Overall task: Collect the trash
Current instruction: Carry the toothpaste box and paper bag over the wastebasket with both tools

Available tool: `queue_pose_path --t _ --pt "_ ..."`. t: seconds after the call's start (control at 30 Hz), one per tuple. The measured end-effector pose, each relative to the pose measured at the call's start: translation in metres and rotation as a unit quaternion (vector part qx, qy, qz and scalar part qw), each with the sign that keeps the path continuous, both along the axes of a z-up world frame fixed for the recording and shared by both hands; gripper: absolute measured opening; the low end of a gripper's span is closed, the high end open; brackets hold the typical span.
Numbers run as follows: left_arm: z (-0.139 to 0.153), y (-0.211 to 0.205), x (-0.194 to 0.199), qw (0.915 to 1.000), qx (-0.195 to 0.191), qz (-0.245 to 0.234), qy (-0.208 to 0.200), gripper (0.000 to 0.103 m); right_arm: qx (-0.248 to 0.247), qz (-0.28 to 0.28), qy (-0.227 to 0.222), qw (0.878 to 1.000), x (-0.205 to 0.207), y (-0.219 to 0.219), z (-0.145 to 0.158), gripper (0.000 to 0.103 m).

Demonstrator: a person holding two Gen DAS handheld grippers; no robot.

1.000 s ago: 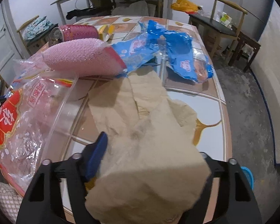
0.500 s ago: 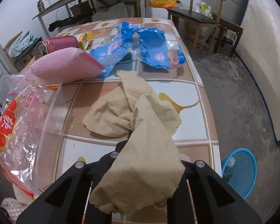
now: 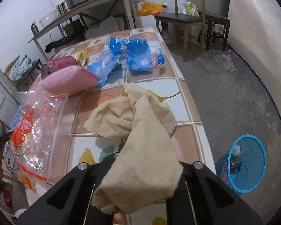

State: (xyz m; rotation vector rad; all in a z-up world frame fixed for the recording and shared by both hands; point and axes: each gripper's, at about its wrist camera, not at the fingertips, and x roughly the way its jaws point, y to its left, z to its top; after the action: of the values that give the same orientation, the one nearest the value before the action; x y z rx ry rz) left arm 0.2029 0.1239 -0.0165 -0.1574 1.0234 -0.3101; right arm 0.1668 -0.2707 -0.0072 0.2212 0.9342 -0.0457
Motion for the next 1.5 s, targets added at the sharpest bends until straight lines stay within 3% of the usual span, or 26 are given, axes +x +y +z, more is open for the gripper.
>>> queue_pose_path --t 0.4,0.6,0.8,1.0,1.23,1.37,1.5 --pt "0.038 0.007 -0.03 0.9981 -0.029 -0.004 -0.054 0.047 0.019 -0.016 -0.059 0.998 -0.032 -0.008 0.037 0.007" --pt "0.077 -0.007 -0.044 0.9925 -0.059 -0.045 -0.097 0.047 0.019 -0.054 -0.114 0.992 -0.073 -0.031 0.076 0.007" --pt "0.117 -0.043 -0.052 0.9802 -0.081 -0.112 -0.141 0.047 -0.003 -0.115 -0.154 0.981 -0.126 -0.06 0.105 0.007" --pt "0.141 -0.104 -0.053 0.9629 -0.103 -0.199 -0.151 0.047 -0.014 -0.182 -0.17 0.968 -0.181 -0.095 0.107 0.007" --pt "0.16 -0.215 -0.066 0.9323 -0.11 -0.312 -0.146 0.047 -0.004 -0.256 -0.16 0.953 -0.233 -0.135 0.079 0.007" --pt "0.152 -0.3 -0.073 0.9111 -0.118 -0.381 -0.103 0.047 0.014 -0.297 -0.142 0.944 -0.254 -0.159 0.046 0.007" --pt "0.13 -0.38 -0.077 0.8965 -0.119 -0.424 -0.045 0.047 0.041 -0.335 -0.111 0.935 -0.27 -0.192 0.003 0.007"
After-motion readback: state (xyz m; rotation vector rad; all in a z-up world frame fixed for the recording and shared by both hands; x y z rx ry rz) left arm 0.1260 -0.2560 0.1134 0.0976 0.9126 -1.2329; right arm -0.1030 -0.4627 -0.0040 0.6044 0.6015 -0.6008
